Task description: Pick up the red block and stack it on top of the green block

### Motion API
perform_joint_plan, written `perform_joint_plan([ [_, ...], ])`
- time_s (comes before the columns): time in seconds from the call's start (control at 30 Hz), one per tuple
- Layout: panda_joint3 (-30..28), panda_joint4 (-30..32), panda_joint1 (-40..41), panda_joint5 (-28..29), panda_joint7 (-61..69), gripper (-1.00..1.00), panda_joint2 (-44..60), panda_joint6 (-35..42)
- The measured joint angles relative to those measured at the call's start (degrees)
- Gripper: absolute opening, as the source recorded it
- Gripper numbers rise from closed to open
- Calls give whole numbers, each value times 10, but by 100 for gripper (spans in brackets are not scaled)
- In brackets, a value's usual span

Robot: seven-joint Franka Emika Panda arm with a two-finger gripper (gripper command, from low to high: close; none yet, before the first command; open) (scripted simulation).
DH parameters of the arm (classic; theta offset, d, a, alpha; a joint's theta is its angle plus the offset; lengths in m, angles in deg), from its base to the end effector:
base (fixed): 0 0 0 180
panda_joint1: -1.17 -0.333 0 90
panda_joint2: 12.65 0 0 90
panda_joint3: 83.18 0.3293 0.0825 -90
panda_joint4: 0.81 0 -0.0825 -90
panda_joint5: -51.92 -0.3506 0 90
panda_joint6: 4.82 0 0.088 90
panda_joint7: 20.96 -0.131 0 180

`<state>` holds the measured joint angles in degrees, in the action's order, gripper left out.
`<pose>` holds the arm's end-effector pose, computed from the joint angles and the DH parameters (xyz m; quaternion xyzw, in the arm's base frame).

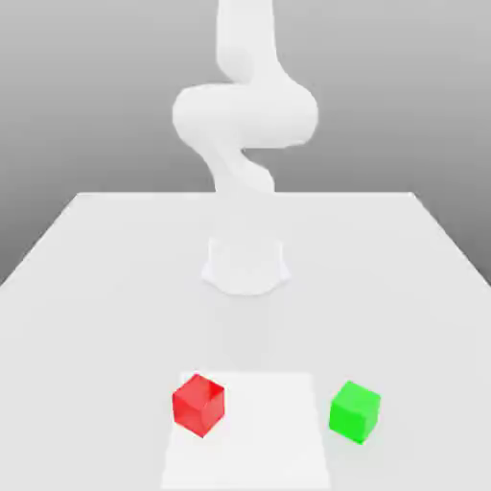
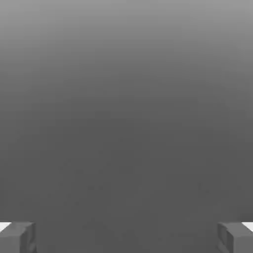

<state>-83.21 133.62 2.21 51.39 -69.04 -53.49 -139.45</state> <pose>0.3545 -0.0064 0.6554 -0.8509 0.3912 -0.3197 0.1438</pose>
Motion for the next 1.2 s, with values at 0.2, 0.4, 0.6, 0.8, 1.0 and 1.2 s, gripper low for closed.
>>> perform_joint_plan([
  [0.2,3,68,27,-11,-60,0,131,-74],
  [0.4,6,133,52,-13,-123,0,255,-144],
  [0.6,0,198,72,-3,-196,0,380,-215],
  [0.8,-4,212,76,3,-226,0,504,-307],
  [1.0,-2,205,77,2,-226,-100,558,-353],
  [1.2,-2,210,78,5,-228,-100,526,-326],
])
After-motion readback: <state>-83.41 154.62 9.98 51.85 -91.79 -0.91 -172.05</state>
